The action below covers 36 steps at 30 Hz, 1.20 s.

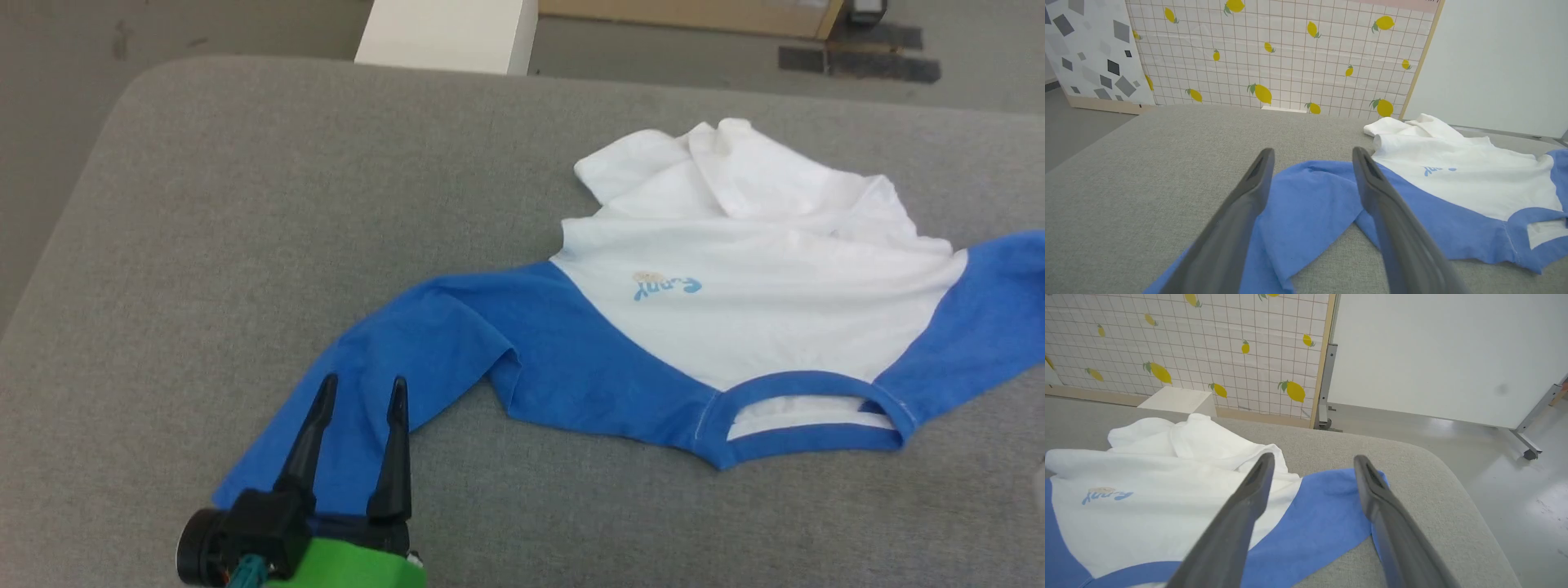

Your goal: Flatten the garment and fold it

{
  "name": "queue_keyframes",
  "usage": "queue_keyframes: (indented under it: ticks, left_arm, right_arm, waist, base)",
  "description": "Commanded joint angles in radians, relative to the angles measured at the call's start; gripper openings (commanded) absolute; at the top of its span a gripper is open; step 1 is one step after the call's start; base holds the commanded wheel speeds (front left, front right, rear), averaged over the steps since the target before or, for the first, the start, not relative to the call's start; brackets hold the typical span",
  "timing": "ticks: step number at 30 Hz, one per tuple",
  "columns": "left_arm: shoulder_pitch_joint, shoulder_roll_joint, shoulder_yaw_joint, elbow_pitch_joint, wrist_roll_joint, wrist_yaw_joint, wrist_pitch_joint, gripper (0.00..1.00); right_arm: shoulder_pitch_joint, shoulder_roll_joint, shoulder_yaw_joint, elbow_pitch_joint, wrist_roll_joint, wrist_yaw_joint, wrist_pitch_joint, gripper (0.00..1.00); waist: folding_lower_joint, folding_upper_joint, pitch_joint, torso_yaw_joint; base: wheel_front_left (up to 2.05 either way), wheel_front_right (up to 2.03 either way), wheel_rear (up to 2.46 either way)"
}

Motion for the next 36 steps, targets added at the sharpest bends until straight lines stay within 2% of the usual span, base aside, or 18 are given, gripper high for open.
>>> queue_keyframes:
  ticks: [1,3,5,10,17,21,23,27,34,36]
  left_arm:
    - [0.021,0.009,0.002,-0.003,0.006,0.010,-0.004,1.00]
    - [0.038,0.013,-0.005,-0.007,0.019,0.013,-0.004,1.00]
    - [0.043,0.020,-0.017,-0.012,0.038,0.013,-0.004,1.00]
    - [-0.004,0.043,-0.060,-0.021,0.081,-0.011,0.019,1.00]
    - [-0.185,0.090,-0.212,0.048,0.132,-0.150,0.236,1.00]
    - [-0.292,0.114,-0.329,0.130,0.115,-0.188,0.401,1.00]
    - [-0.345,0.128,-0.391,0.166,0.099,-0.194,0.460,1.00]
    - [-0.439,0.144,-0.492,0.222,0.050,-0.196,0.515,1.00]
    - [-0.548,0.148,-0.572,0.395,-0.011,-0.196,0.567,1.00]
    - [-0.576,0.158,-0.625,0.450,-0.024,-0.196,0.592,1.00]
  right_arm:
    - [0.052,0.053,-0.003,-0.032,-0.023,-0.002,-0.031,1.00]
    - [0.118,0.126,-0.005,-0.073,-0.053,-0.002,-0.066,1.00]
    - [0.169,0.163,-0.007,-0.093,-0.066,-0.002,-0.099,1.00]
    - [0.209,0.183,-0.013,-0.079,-0.013,-0.002,-0.145,1.00]
    - [0.168,0.183,-0.013,-0.055,0.002,-0.002,-0.156,1.00]
    - [0.147,0.183,-0.006,-0.049,0.004,-0.002,-0.154,1.00]
    - [0.144,0.183,-0.001,-0.044,0.009,-0.002,-0.152,1.00]
    - [0.137,0.183,0.005,-0.039,0.022,-0.002,-0.152,1.00]
    - [0.113,0.184,0.020,-0.040,0.032,-0.002,-0.154,1.00]
    - [0.107,0.184,0.024,-0.038,0.032,-0.002,-0.156,1.00]
  waist:
    - [0.0000,-0.0001,-0.057,-0.036]
    - [0.0000,-0.0001,-0.056,-0.039]
    - [0.0000,-0.0001,-0.052,-0.042]
    - [0.0000,-0.0001,-0.029,-0.055]
    - [0.0000,-0.0001,-0.002,-0.057]
    - [0.0000,-0.0001,0.017,-0.061]
    - [0.0000,-0.0001,0.030,-0.065]
    - [0.0000,-0.0001,0.065,-0.079]
    - [0.0000,-0.0001,0.125,-0.109]
    - [0.0000,-0.0001,0.131,-0.116]
  base:
    - [0.00,0.00,0.00]
    - [0.00,0.00,0.00]
    - [0.00,0.00,0.00]
    - [0.00,0.00,0.00]
    - [0.00,0.00,0.00]
    - [0.00,0.00,0.00]
    - [0.00,0.00,0.00]
    - [0.00,0.00,0.00]
    - [0.00,0.00,0.00]
    - [0.00,0.00,0.00]
